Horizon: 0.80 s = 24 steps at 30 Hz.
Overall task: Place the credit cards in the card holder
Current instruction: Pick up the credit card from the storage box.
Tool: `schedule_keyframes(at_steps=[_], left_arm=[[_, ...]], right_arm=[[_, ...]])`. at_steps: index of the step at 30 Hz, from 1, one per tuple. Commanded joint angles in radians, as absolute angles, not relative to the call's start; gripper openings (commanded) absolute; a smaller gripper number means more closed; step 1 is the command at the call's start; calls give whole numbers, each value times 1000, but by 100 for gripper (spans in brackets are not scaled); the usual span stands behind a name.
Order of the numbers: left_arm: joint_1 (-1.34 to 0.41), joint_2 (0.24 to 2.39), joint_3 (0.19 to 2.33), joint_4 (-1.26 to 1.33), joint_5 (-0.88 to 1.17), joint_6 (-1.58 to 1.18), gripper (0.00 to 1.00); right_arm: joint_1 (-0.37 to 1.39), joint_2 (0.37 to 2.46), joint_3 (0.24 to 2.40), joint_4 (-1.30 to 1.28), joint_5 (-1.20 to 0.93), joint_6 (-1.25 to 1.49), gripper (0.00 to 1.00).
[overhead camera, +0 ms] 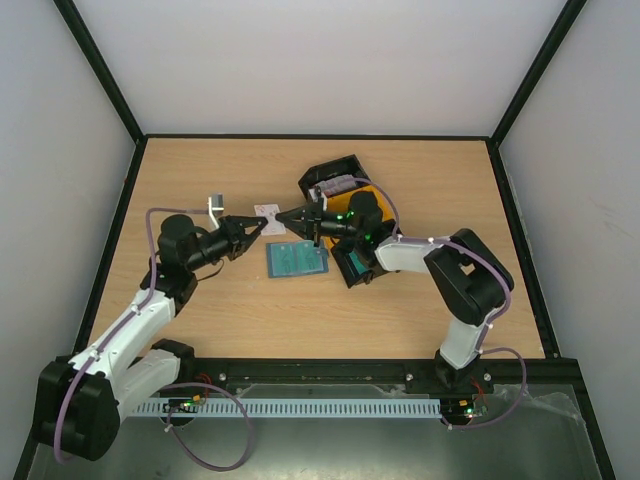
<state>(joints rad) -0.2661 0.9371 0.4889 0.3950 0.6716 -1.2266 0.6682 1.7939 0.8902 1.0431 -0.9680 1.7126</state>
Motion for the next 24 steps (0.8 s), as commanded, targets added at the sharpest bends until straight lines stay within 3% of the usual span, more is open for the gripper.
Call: schedule_keyframes(at_steps=[1, 6, 10, 13, 18, 24], left_arm=[[-293, 946, 482, 476, 680, -1225, 8], [-295, 935, 469, 467, 646, -1190, 3], [-295, 919, 465, 424, 605, -1132, 3], [-294, 901, 469, 303, 533, -1050, 3], [-295, 923, 465, 98, 403, -902, 3], [-298, 1057, 431, 91, 438, -842, 3]], right_arm=[[675, 1741, 935, 855, -975, 1544, 2], [675, 1711, 944, 733, -969, 1433, 6], [675, 1673, 979, 514, -904, 1228, 44], [675, 1643, 1024, 204, -751, 991, 57], [694, 1627, 1010, -56, -467, 765, 59], [784, 1694, 1023, -168, -300, 710, 53]])
